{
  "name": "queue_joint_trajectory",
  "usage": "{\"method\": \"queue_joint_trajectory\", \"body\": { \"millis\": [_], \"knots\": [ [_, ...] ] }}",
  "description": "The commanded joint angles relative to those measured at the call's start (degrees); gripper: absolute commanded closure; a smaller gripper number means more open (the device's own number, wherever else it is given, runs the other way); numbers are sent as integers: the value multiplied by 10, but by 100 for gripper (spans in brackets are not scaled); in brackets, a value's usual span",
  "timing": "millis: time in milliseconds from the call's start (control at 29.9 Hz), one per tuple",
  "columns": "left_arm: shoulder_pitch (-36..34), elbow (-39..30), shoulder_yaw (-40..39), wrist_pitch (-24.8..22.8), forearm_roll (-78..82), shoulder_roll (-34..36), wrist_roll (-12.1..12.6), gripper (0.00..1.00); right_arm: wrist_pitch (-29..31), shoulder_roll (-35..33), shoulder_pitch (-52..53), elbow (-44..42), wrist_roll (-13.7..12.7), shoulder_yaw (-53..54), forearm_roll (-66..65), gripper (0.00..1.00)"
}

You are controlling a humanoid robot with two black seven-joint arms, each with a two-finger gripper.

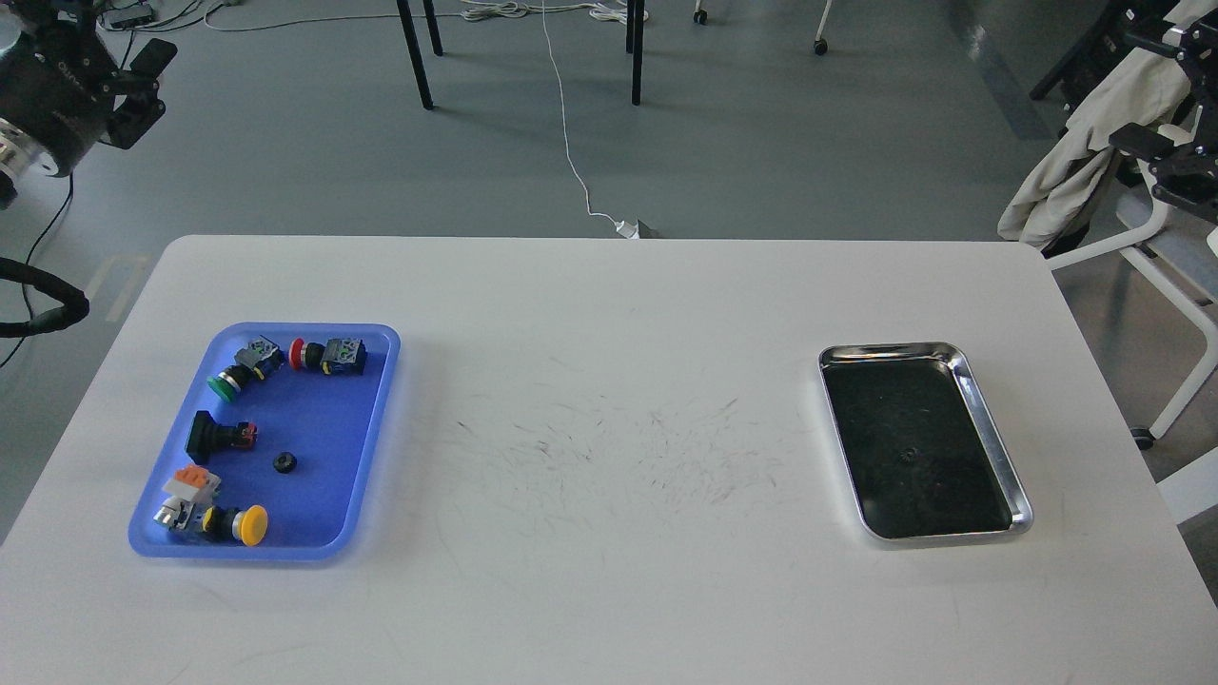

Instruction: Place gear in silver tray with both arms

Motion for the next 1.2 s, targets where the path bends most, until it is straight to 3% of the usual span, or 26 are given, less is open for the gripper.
{"method": "queue_joint_trajectory", "body": {
  "millis": [0, 201, 368, 702, 902, 1170],
  "knots": [
    [-1, 1, 0, 2, 0, -2, 0, 2, 1, -2, -17, 5, 45, 1, 56, 1],
    [6, 4, 1, 2, 1, -2, 0, 2, 1, 2, -43, -35, 92, -2, 154, 1],
    [7, 5, 12, 2, 1, -2, 0, 2, -30, 2, -39, -76, 87, 40, 160, 1],
    [7, 29, 17, 2, 0, -16, 0, 2, -29, 62, -36, -269, 75, 134, 162, 1],
    [6, 29, 17, 3, 0, -19, 0, 2, -40, 177, 24, -360, 66, 164, 163, 1],
    [7, 29, 17, 4, 0, -20, 0, 2, -41, 267, -5, -347, 66, 166, 176, 1]
  ]
}}
